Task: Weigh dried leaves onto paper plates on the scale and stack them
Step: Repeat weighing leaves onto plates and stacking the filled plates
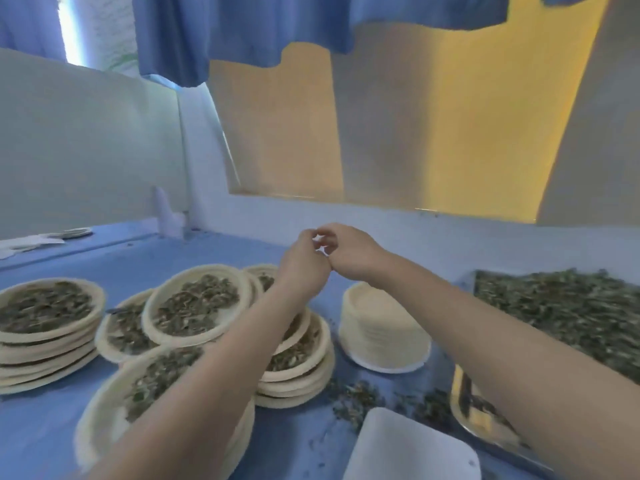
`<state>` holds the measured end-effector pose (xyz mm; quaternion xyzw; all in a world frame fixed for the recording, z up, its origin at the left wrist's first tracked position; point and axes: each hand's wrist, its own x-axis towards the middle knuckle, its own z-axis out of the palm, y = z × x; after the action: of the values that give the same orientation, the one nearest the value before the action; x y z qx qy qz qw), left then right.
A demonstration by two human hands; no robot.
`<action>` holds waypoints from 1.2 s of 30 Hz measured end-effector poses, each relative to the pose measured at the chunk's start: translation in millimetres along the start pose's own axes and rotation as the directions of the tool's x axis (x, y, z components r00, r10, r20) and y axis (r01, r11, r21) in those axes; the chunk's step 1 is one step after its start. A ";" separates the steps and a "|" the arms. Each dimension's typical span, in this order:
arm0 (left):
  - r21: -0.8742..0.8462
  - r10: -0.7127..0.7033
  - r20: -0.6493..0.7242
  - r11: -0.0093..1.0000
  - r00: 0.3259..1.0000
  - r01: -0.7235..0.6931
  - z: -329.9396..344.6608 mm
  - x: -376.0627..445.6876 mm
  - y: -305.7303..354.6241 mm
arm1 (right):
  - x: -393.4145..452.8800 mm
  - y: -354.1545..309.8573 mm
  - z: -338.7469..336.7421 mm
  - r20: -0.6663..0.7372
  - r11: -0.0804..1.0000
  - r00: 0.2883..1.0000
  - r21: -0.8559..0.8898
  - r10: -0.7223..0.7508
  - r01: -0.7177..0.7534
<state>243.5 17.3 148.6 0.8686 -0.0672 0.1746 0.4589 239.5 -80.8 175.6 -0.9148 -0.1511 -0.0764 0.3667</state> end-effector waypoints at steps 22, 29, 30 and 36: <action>0.332 -0.390 0.072 0.877 0.918 0.347 145.0 32.8 -36.4 | 5.3 201.6 -15.1 -0.094 0.871 0.869 -0.032 0.486 -0.490; 0.279 -0.349 -0.033 0.896 0.936 0.344 128.3 24.0 -4.6 | -4.6 179.5 -41.1 -0.192 0.925 0.905 0.060 0.380 -0.376; 0.242 -0.346 -0.042 0.907 0.937 0.345 123.5 20.3 0.4 | -7.0 177.1 -45.0 -0.222 0.930 0.904 0.074 0.366 -0.359; 0.094 -0.344 -0.068 0.932 0.937 0.349 91.2 -16.6 21.3 | -42.7 153.3 -54.2 -0.255 0.945 0.912 0.147 0.323 -0.293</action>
<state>244.2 -70.4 111.8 0.8850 0.1078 0.1161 0.4377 248.6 -232.9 104.6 -0.8869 0.0438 -0.1362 0.4392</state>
